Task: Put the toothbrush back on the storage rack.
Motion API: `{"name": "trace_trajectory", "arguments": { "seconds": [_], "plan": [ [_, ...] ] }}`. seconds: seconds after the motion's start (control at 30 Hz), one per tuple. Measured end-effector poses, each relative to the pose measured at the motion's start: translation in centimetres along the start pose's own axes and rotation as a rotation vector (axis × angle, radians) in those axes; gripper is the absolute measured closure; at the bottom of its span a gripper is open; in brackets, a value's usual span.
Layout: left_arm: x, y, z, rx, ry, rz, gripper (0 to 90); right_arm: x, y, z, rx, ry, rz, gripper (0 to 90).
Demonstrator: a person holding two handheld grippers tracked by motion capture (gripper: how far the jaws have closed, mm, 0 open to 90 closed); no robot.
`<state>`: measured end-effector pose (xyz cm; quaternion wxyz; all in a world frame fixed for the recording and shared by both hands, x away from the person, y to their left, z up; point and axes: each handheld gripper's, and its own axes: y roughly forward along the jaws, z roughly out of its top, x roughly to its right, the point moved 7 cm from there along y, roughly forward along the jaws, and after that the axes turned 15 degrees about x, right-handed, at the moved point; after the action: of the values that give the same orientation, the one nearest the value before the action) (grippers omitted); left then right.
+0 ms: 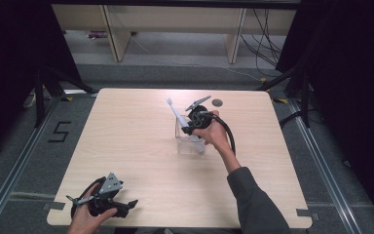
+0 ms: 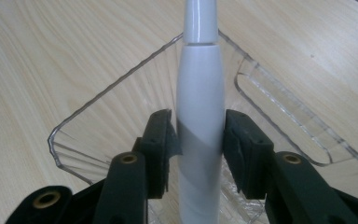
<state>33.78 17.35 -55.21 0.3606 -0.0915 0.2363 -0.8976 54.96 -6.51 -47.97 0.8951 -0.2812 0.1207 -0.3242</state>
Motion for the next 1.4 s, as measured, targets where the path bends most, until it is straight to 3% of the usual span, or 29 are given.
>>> {"name": "trace_trajectory", "arguments": {
  "seconds": [0.1,0.33,0.37,0.4,0.43,0.5,0.57,0.63,0.83,0.87,1.03,1.07,1.4],
  "plan": [
    [0.0,0.0,0.0,-0.003,-0.003,-0.001,14.8,0.1,-0.2,0.2,0.016,-0.012,0.001,61.0],
    [0.0,0.0,0.0,-0.002,-0.002,-0.001,14.9,-0.1,-0.5,0.5,0.037,0.021,-0.020,57.1],
    [0.0,0.0,0.0,-0.001,-0.003,-0.001,14.9,-0.2,-0.8,0.5,0.022,0.031,-0.011,56.1],
    [0.0,0.0,0.0,-0.004,-0.004,0.000,14.9,0.0,-0.9,0.6,0.030,0.017,-0.011,55.3],
    [0.0,0.0,0.0,-0.003,-0.002,-0.001,14.9,-0.2,-0.9,0.6,0.030,0.043,-0.023,54.8],
    [0.0,0.0,0.0,-0.003,-0.003,0.000,14.9,-0.1,-1.2,0.7,0.040,0.020,-0.007,53.7],
    [0.0,0.0,0.0,-0.003,-0.004,0.000,14.9,-0.1,-1.4,0.8,0.046,0.030,-0.008,52.6],
    [0.0,0.0,0.0,-0.003,-0.004,0.000,14.9,0.1,-1.5,1.0,0.063,-0.004,-0.007,51.7],
    [-0.2,-0.1,-0.1,-0.013,0.013,0.003,14.9,-0.2,-2.1,1.2,0.061,0.029,-0.014,49.2],
    [-0.2,-0.1,-0.1,-0.014,0.016,0.003,14.8,-0.1,-2.1,1.3,0.077,-0.002,-0.005,48.7],
    [-0.3,0.0,0.0,-0.008,0.027,0.004,14.9,-0.2,-2.5,1.4,0.090,0.008,-0.008,45.9],
    [-0.1,-0.1,-0.1,-0.016,0.000,0.012,14.8,-0.1,-2.6,1.4,0.088,0.000,-0.008,45.4],
    [-0.2,-0.2,-0.1,-0.017,0.025,0.001,14.9,-0.3,-3.4,1.7,0.123,0.000,-0.015,42.3]
  ]
}}
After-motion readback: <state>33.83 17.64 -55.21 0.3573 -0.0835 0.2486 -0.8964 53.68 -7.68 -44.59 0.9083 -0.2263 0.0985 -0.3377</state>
